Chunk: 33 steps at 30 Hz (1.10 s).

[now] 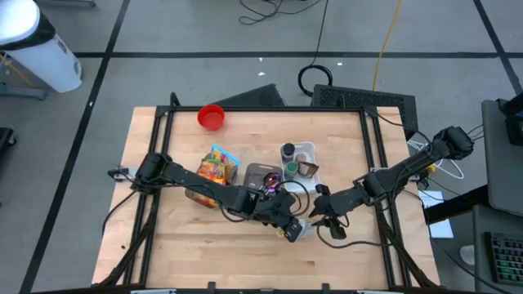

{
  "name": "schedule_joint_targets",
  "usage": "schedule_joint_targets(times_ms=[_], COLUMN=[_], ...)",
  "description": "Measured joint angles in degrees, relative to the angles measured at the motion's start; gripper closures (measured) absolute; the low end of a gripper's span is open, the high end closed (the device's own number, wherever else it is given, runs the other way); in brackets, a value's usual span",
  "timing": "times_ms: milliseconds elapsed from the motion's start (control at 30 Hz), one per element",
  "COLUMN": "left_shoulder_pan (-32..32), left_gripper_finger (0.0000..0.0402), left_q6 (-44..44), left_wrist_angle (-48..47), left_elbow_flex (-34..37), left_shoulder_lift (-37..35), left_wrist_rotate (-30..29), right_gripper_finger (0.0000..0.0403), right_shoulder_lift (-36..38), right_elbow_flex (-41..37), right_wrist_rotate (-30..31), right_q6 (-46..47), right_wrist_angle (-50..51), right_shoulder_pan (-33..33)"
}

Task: Pick & Place Food Item
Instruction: Put the yellow pack into the left gray bin

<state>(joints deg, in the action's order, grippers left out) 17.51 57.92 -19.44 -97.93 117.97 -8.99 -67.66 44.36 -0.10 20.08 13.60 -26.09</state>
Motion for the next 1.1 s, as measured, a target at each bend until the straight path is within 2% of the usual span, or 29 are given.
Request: schedule_joint_targets(times_ms=[233, 300, 600, 733, 833, 933, 1100], left_shoulder_pan=[-0.04, -0.04, -1.21, -2.17, -2.92, -3.57, -5.01], left_gripper_finger=[0.0397, 0.0398, 0.0383, 0.0382, 0.0381, 0.0381, 0.0381], left_q6=[0.14, 0.00, -4.39, -5.96, -8.40, -10.77, -13.96], left_wrist_angle=[0.07, 0.32, 5.54, 6.75, 7.18, 7.05, 6.18], left_elbow_flex=[-0.02, -0.01, 0.00, 0.00, 0.00, 0.00, 0.00], left_shoulder_lift=[0.04, 0.04, 0.04, 0.04, -0.06, -0.79, -2.81], left_wrist_rotate=[0.02, 0.19, 4.74, 9.58, 15.31, 19.37, 19.06], right_gripper_finger=[0.0379, 0.0396, 0.0402, 0.0402, 0.0402, 0.0403, 0.0403], right_shoulder_lift=[0.00, 0.00, 0.02, 0.49, 2.12, 4.82, 7.89], right_elbow_flex=[0.00, 0.00, 0.00, 0.00, 0.00, 0.02, 3.74], right_wrist_rotate=[0.00, 0.10, 1.50, 1.41, 1.46, 1.51, 2.88], right_q6=[-0.25, -0.59, -1.27, -1.18, -0.66, 0.18, -0.50], right_wrist_angle=[2.04, 2.04, 1.75, 1.90, 2.57, 4.73, 14.55], right_shoulder_pan=[0.02, 0.02, -0.01, -0.24, -0.24, -0.24, -0.47])
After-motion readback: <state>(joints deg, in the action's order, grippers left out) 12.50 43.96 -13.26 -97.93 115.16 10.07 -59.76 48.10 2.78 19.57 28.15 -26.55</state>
